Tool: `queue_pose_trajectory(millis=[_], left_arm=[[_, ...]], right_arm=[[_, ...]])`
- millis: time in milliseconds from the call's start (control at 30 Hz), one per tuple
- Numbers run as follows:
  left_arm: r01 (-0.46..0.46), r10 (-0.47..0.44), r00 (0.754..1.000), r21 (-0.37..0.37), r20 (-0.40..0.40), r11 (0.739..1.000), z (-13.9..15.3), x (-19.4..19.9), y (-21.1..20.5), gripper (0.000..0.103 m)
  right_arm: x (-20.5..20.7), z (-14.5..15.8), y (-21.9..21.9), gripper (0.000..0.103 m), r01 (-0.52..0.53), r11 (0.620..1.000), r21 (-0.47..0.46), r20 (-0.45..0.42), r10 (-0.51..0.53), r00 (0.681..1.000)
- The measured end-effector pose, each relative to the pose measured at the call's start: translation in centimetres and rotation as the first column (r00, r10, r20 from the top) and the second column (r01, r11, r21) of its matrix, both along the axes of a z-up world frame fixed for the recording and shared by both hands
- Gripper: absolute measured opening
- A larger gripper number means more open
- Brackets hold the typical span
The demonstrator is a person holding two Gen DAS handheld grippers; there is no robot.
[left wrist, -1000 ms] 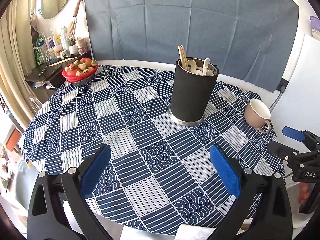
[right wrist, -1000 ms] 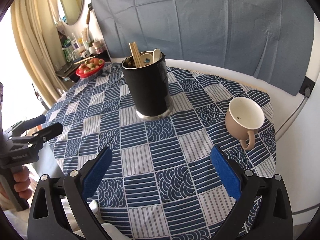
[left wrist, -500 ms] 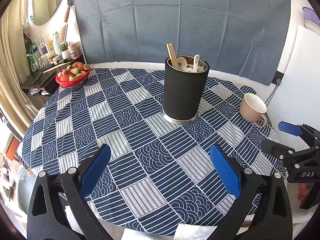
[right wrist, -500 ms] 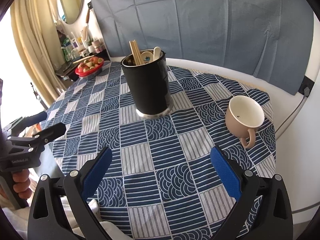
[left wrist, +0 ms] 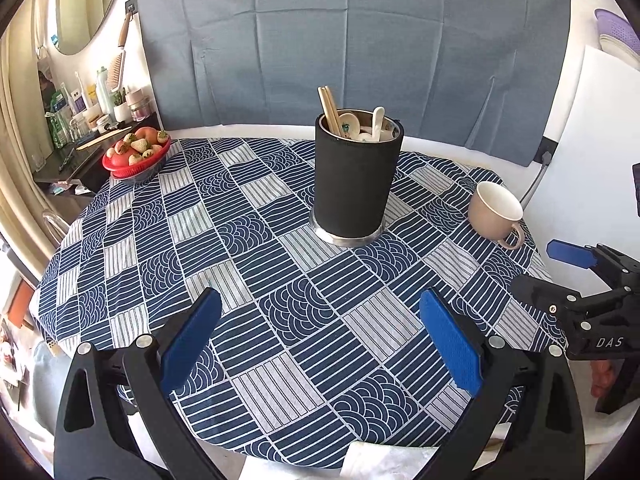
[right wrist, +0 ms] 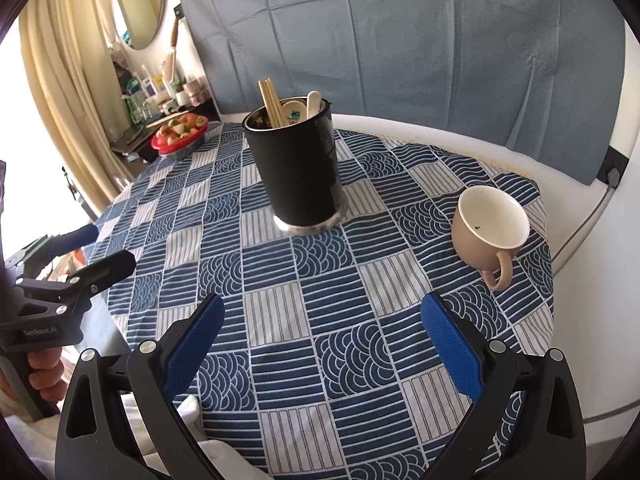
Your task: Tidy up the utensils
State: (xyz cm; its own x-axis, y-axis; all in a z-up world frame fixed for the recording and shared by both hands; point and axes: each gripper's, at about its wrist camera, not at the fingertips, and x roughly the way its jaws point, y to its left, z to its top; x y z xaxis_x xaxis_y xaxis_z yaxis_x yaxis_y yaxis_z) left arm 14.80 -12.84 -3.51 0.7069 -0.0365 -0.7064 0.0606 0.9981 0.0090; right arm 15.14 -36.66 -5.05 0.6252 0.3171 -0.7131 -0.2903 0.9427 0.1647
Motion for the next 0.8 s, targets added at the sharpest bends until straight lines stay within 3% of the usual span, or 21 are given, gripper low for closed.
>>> queue_pose_trajectory(millis=[800], left_arm=[[0.02, -0.021, 1.0, -0.005, -0.006, 1.0, -0.12, 0.01, 0.02, 0.097]], right_arm=[[-0.01, -0.18, 0.27, 0.094, -0.001, 1.0, -0.008, -0.008, 0.001, 1.0]])
